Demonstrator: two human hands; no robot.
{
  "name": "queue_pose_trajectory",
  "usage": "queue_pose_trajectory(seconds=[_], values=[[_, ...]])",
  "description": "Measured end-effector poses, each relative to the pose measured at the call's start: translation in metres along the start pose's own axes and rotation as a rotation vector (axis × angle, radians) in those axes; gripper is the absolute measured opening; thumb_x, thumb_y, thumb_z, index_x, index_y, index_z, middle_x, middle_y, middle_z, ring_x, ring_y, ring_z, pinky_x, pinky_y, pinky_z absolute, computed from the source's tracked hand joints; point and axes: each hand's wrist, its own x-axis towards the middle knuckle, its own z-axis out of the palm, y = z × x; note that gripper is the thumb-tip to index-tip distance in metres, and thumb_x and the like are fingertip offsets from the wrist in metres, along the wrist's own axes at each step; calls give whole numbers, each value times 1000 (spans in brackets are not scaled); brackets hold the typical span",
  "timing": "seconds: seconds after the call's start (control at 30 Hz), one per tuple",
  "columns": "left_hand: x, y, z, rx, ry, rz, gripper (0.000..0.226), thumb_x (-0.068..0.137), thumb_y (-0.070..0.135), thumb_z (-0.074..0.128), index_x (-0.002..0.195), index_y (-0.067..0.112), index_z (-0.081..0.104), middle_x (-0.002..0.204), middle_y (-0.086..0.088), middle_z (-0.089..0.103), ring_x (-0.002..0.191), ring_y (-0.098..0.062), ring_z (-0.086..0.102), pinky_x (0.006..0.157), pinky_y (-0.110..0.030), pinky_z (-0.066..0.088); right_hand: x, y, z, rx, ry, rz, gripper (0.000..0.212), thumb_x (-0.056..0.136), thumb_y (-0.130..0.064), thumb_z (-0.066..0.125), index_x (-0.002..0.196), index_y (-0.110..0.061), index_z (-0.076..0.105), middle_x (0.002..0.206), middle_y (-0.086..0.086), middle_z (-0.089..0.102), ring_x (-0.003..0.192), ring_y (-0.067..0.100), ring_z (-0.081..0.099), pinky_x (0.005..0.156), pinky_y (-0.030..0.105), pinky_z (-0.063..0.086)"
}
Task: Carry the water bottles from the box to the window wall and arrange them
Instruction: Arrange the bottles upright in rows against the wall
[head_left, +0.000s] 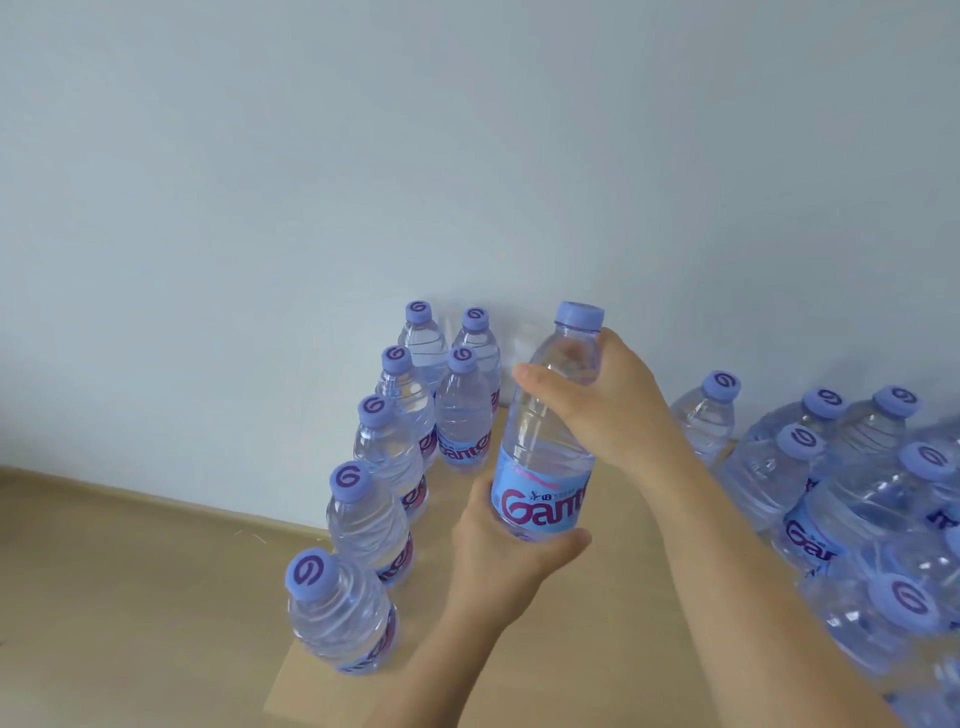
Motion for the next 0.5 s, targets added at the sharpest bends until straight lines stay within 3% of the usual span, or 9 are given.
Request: queue_pose_trajectory(seconds=[0.17, 0.27, 0.33, 0.4, 0.5], values=[[8, -16, -11, 28, 50, -85, 66, 40, 34, 83, 99, 27, 54, 88, 5, 68, 78, -10, 67, 70, -32, 58, 7, 16, 27, 79, -59, 80, 37, 69, -48, 73, 94, -28, 54, 96, -19, 61, 93, 6, 62, 79, 28, 47], [7, -31, -15, 61, 103, -91, 72, 54, 31, 75, 121, 22, 51, 114, -2, 61, 103, -16, 61, 88, -41, 52, 8, 28, 47, 111, -47, 105, 44, 66, -48, 76, 95, -22, 54, 94, -9, 66, 89, 10, 63, 79, 33, 51], [4, -41, -14, 134, 117, -169, 85, 66, 28, 71, 141, 15, 35, 140, -3, 44, 129, -17, 43, 106, -39, 38, 10, 36, 61, 66, -25, 86, 45, 63, -47, 79, 89, -25, 49, 89, -10, 63, 84, 10, 62, 74, 31, 50], [1, -49, -11, 154, 107, -255, 85, 81, 21, 67, 150, 13, 17, 155, 0, 24, 142, -15, 21, 116, -33, 21, 12, 42, 76, 4, -20, 60, 47, 61, -44, 81, 82, -29, 42, 86, -11, 60, 80, 12, 60, 67, 30, 46], [6, -61, -12, 74, 53, -289, 76, 87, 15, 61, 150, 20, 20, 152, 6, 29, 138, -11, 28, 112, -30, 26, 15, 52, 96, -25, -24, 67, 50, 61, -42, 83, 80, -31, 38, 86, -10, 58, 82, 16, 59, 67, 30, 44]])
